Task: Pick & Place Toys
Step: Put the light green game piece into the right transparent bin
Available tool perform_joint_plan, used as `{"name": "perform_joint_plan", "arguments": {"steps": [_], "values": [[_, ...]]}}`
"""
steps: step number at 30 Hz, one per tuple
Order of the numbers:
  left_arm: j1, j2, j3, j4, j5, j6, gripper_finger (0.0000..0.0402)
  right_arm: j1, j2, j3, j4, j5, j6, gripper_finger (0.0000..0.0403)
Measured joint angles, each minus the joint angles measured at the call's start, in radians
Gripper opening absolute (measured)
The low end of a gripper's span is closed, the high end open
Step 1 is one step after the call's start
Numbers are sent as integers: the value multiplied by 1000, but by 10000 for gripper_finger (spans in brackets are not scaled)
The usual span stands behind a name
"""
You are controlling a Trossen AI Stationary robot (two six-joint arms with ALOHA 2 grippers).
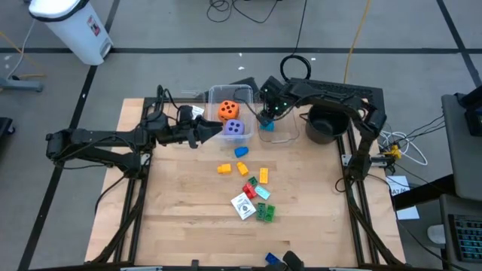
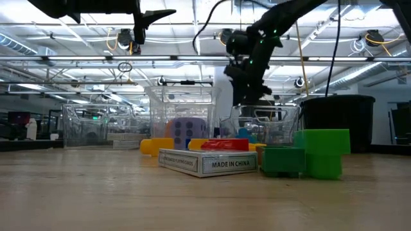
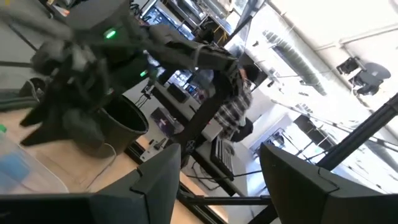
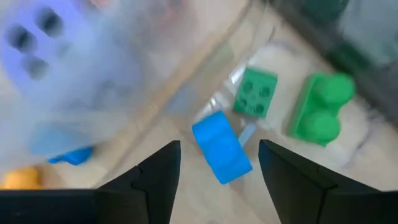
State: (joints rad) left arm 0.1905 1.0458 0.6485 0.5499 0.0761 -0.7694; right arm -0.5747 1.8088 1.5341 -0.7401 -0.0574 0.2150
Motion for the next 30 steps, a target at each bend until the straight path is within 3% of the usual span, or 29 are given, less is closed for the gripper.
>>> {"name": "perform_joint_plan", "arguments": {"steps": [10,17,24,30], "values": [[-18,0,0,0,0,5,223,43,-216,0,-8,0,54,204],[-60,15,0,-4,5,-64,223,125,-335,0,12,0,291,205],[-196,14,0,-1,-3,-35,223,305,-396,0,37,1,375,201],[-353,14,0,1,-124,-18,223,510,-395,0,109,4,323,201]]}}
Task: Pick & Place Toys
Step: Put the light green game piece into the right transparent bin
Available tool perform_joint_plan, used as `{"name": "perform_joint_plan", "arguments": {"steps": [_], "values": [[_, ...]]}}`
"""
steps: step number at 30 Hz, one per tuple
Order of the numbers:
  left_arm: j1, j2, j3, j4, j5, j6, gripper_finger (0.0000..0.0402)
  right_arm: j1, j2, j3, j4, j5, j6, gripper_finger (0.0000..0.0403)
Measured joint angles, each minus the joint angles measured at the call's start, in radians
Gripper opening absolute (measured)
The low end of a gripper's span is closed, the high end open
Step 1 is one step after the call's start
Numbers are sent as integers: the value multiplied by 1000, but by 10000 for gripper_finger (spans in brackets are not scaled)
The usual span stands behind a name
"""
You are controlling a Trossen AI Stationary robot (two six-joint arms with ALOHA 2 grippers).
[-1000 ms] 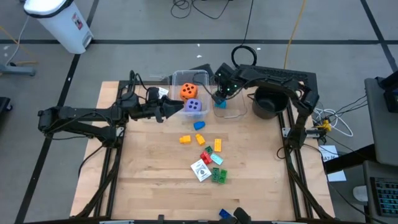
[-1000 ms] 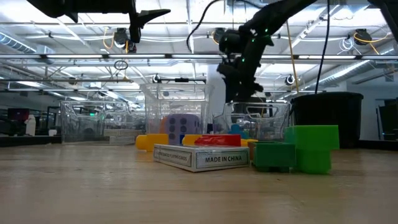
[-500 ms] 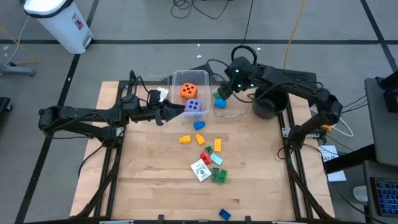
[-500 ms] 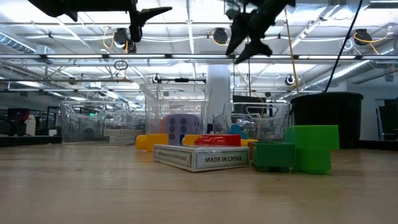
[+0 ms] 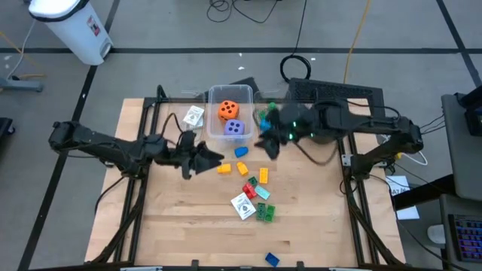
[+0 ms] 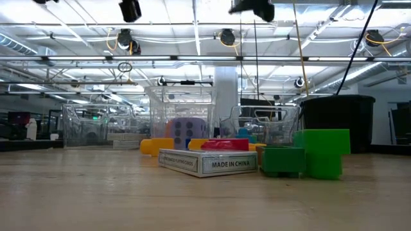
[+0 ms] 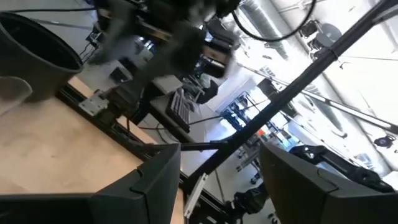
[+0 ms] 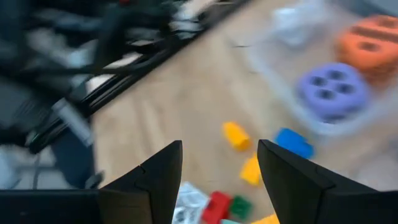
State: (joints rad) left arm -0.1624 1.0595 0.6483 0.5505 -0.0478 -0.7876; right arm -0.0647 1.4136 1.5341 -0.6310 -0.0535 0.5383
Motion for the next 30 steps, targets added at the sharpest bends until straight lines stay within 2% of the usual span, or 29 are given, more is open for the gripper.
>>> {"name": "perform_joint_plan", "arguments": {"steps": [6,12,15,19,24,27,30], "values": [[-153,0,0,0,-183,46,223,175,9,-64,188,81,-63,201],[-288,12,0,12,-397,53,223,317,6,-164,413,80,-61,201],[-345,57,0,82,-488,61,223,383,8,-233,537,81,-59,201],[-410,150,0,245,-583,77,223,466,1,-318,683,86,-28,201],[-460,341,13,506,-661,29,223,576,2,-426,880,140,59,201],[-483,459,90,563,-678,22,223,648,1,-479,986,195,74,201],[-493,572,208,561,-677,27,223,707,1,-525,1019,259,79,201]]}}
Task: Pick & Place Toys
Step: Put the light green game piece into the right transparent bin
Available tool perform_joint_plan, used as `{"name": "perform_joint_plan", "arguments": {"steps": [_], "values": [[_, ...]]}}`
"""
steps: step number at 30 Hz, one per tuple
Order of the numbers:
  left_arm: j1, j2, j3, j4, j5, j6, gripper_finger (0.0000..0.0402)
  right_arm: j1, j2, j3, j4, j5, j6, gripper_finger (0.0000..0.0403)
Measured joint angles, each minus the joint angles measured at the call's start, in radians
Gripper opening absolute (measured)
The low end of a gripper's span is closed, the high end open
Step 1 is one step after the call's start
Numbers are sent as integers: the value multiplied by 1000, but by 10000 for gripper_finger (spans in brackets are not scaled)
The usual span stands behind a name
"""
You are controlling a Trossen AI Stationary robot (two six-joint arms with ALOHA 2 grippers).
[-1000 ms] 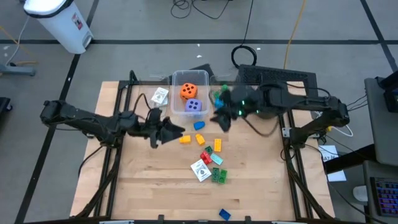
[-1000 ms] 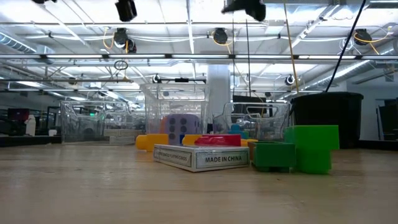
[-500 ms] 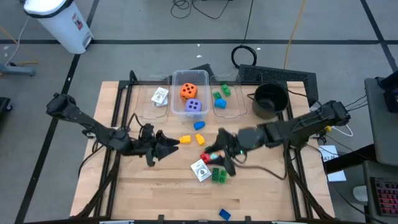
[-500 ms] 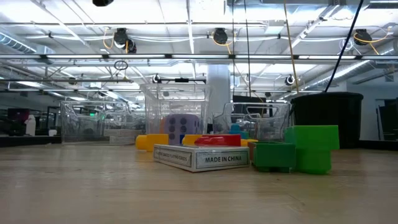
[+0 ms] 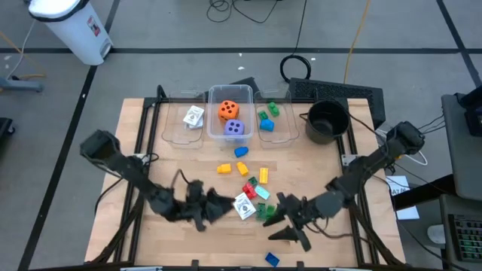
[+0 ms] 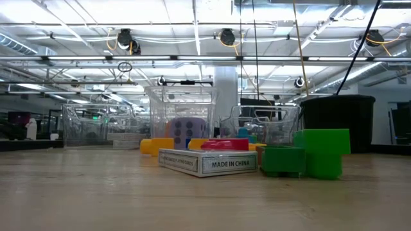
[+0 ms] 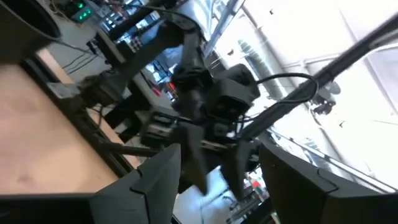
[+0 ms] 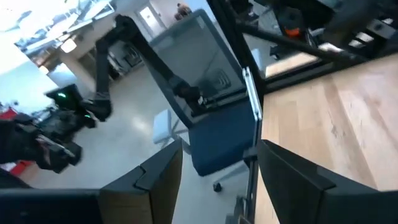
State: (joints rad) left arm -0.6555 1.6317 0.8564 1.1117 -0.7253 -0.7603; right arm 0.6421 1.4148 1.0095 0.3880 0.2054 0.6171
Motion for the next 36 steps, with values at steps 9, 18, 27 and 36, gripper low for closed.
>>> {"name": "perform_joint_plan", "arguments": {"steps": [9,18,27,36], "values": [[19,177,297,-258,52,48,223,84,0,-92,-21,59,89,201],[86,168,493,-1002,248,-162,223,100,0,-146,-151,108,146,199],[171,160,513,-1099,432,-103,223,78,7,-146,-307,84,147,199],[247,120,513,-1072,554,9,223,26,136,-139,-278,53,182,199]]}}
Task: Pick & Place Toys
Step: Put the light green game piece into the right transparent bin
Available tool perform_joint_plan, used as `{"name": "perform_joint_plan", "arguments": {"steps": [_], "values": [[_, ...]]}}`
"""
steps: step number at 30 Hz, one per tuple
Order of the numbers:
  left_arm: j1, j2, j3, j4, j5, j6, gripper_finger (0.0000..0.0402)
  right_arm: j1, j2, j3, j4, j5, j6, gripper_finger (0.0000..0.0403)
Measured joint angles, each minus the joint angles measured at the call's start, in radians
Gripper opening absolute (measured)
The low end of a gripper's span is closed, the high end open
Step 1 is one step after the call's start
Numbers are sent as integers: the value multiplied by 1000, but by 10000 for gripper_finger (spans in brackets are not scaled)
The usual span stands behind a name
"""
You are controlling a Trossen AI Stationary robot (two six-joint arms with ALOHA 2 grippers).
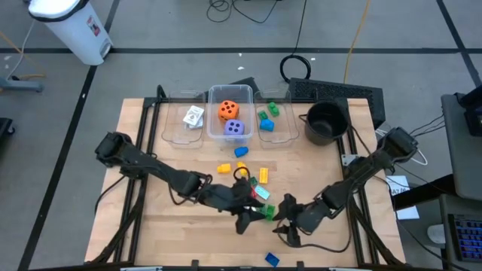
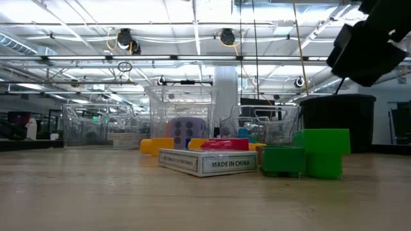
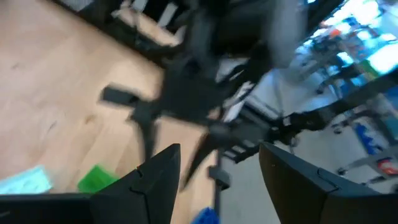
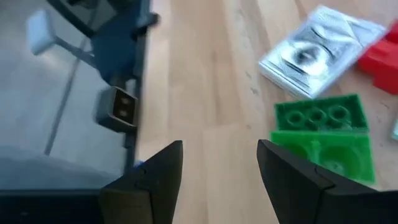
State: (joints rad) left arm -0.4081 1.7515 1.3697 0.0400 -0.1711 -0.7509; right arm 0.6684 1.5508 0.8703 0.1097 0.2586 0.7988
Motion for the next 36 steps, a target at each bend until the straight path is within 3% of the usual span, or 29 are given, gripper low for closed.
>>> {"name": "perform_joint_plan", "arguments": {"steps": [11,25,29,36], "values": [[12,-136,0,-14,-16,137,223,-14,102,2,12,2,27,199],[15,-150,0,-37,-9,114,223,-88,156,2,-19,6,31,191],[15,-150,0,-41,-3,99,223,-99,156,2,-50,6,32,155],[15,-150,0,-68,-2,91,223,-116,156,2,-81,6,83,45]]}}
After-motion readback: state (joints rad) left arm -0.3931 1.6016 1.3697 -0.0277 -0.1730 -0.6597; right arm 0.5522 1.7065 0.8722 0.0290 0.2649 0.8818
